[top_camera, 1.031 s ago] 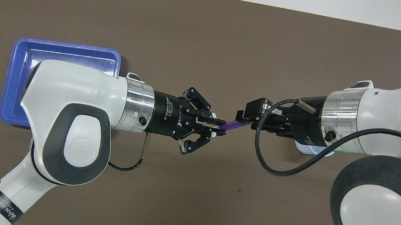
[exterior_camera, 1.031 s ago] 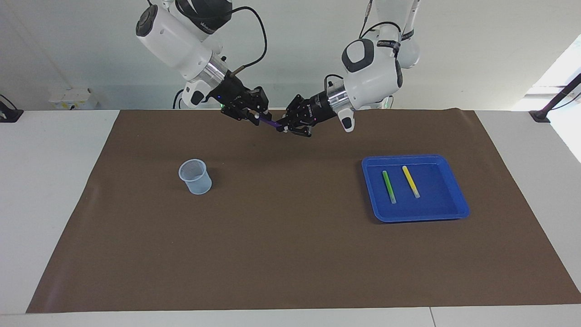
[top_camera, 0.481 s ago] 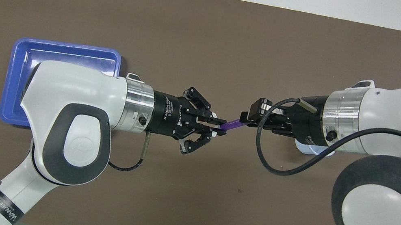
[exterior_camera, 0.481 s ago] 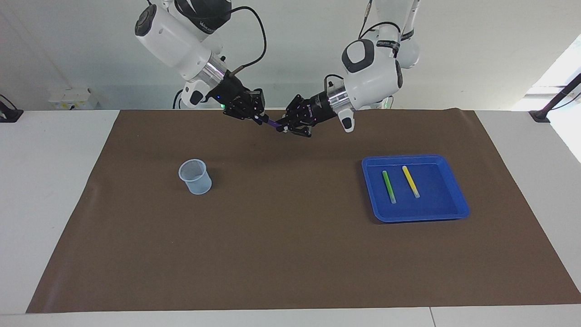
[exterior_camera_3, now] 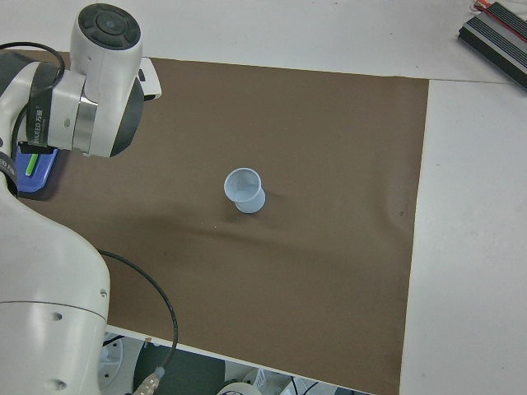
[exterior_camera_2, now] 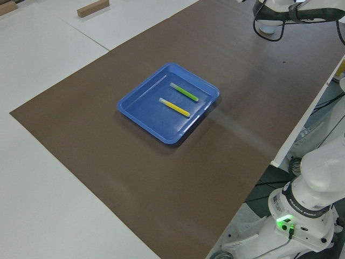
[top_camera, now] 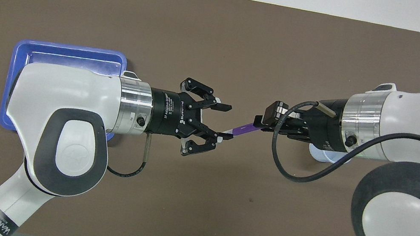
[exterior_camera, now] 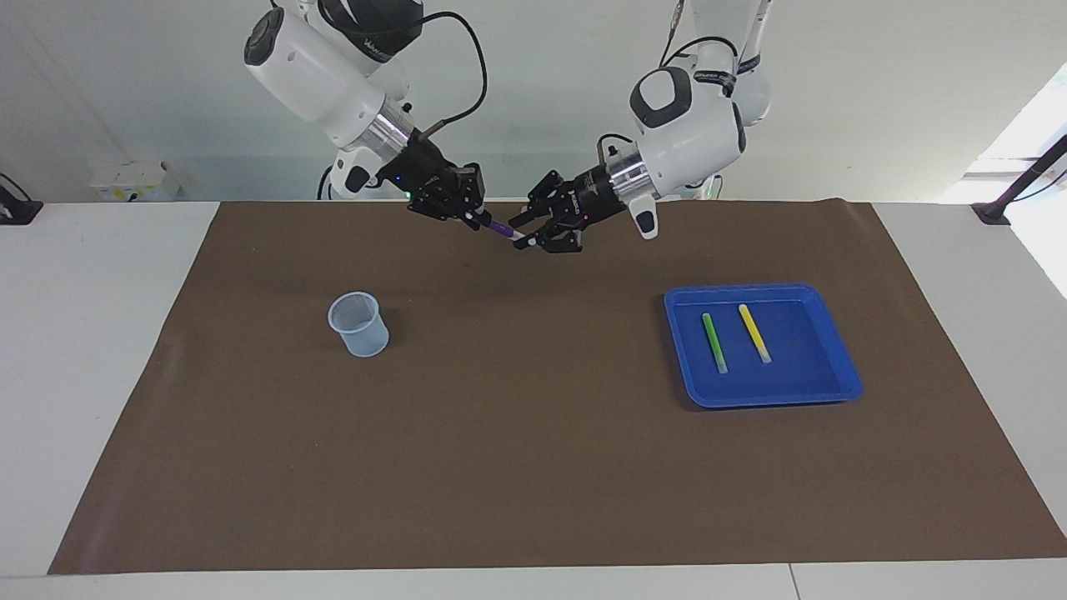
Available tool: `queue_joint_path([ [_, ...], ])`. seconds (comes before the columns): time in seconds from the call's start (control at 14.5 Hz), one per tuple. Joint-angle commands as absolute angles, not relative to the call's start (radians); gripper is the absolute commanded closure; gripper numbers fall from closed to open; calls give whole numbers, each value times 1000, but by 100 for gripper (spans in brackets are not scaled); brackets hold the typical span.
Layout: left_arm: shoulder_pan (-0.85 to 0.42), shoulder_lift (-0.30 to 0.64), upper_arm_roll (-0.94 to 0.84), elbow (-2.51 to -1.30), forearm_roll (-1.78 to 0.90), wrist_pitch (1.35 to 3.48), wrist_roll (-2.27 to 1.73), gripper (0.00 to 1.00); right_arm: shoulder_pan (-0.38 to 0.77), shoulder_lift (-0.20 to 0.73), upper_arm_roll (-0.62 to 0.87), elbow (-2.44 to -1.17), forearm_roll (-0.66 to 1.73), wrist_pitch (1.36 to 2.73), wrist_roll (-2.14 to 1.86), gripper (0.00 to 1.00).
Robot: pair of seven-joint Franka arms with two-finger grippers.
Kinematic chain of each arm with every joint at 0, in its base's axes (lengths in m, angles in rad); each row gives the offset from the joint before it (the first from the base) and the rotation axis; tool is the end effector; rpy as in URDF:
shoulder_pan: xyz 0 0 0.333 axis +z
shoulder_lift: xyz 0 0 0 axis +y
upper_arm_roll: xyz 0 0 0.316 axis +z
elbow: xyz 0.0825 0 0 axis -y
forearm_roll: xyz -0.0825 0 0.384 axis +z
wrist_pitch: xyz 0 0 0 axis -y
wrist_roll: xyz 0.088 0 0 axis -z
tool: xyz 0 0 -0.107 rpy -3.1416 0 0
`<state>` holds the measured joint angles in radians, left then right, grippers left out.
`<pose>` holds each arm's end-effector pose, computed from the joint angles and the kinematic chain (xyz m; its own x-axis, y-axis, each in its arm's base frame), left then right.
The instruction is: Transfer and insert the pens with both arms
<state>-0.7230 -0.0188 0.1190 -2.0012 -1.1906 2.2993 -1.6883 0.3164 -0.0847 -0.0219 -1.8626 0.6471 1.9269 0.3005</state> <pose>0.4695 -0.3475 0.5104 -0.2122 0.5039 -0.8373 0.9771 0.1241 -0.1729 0.5181 0.2006 0.5777 0.9824 -0.1583 -0.0995 -0.1864 -0.7868 -0.5884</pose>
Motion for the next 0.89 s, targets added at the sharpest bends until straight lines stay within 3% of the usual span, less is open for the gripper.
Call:
queue_joint_path([
  [0.0, -683, -54, 120, -2043, -1207, 2309, -1687, 0, 302, -95, -23, -1856, 652, 1905, 281, 100],
  [0.21, -635, -52, 121, -2043, -1180, 2299, -1681, 0, 287, -104, -29, -1850, 618, 1858, 235, 100],
  [0.48, -559, -43, 120, -2026, -917, 2197, -1671, 0, 238, -80, -26, -1755, 389, 1738, 129, 100],
  [0.82, -492, -46, 121, -2019, -689, 2053, -1423, 0, 239, -116, -25, -1827, 80, 1706, -18, 100],
])
